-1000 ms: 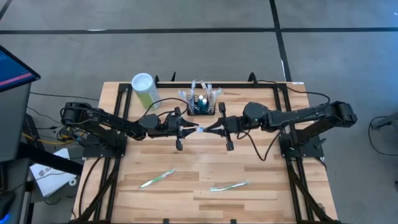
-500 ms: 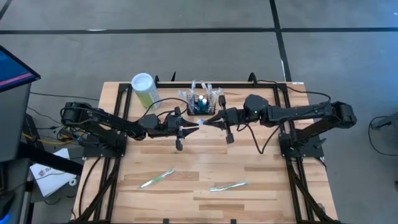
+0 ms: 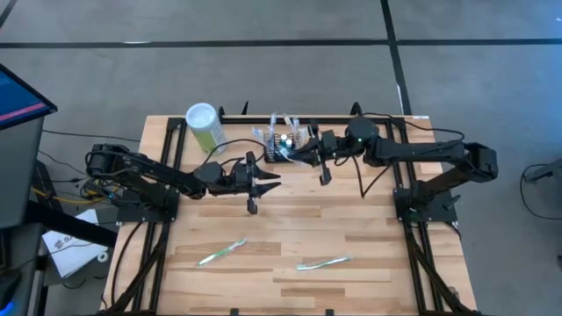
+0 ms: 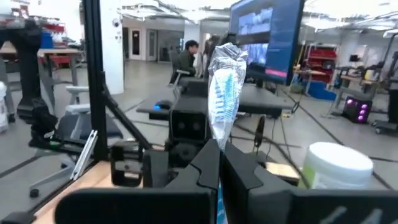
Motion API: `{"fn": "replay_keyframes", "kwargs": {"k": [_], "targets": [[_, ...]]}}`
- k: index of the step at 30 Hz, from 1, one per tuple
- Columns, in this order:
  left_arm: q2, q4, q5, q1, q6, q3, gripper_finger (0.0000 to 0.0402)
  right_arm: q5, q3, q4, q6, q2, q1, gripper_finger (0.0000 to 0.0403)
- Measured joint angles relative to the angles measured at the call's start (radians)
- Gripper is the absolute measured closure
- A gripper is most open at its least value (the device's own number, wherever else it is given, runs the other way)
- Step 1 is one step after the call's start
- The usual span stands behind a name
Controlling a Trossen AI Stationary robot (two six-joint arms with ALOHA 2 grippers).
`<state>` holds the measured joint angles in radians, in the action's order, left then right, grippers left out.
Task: Pick & Place toothbrushing station
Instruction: Put the blue toothbrush into the black wire organizer
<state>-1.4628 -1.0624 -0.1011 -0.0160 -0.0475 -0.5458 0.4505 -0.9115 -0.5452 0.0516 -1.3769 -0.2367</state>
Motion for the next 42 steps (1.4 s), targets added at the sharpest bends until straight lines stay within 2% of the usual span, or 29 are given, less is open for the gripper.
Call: {"fn": "replay_keyframes", "kwargs": {"k": [8,23,35,38,42], "targets": [[0.000,-0.015,-0.014,0.006,-0.029,0.000,0.0314,0.102,0.000,-0.203,-0.075,-0.111,0.019,0.0403],[0.000,-0.093,-0.052,0.006,-0.107,0.000,0.0313,0.099,0.000,-0.189,-0.061,-0.118,0.022,0.0403],[0.000,-0.135,-0.019,0.006,-0.159,-0.026,0.0313,0.069,0.000,-0.189,-0.052,-0.117,0.026,0.0403],[0.000,-0.136,-0.019,0.008,-0.159,-0.037,0.0303,0.068,0.000,-0.189,-0.052,-0.117,0.029,0.0403],[0.000,-0.135,-0.021,0.018,-0.152,-0.037,0.0266,0.068,0.000,-0.189,-0.044,-0.117,0.034,0.0403]]}}
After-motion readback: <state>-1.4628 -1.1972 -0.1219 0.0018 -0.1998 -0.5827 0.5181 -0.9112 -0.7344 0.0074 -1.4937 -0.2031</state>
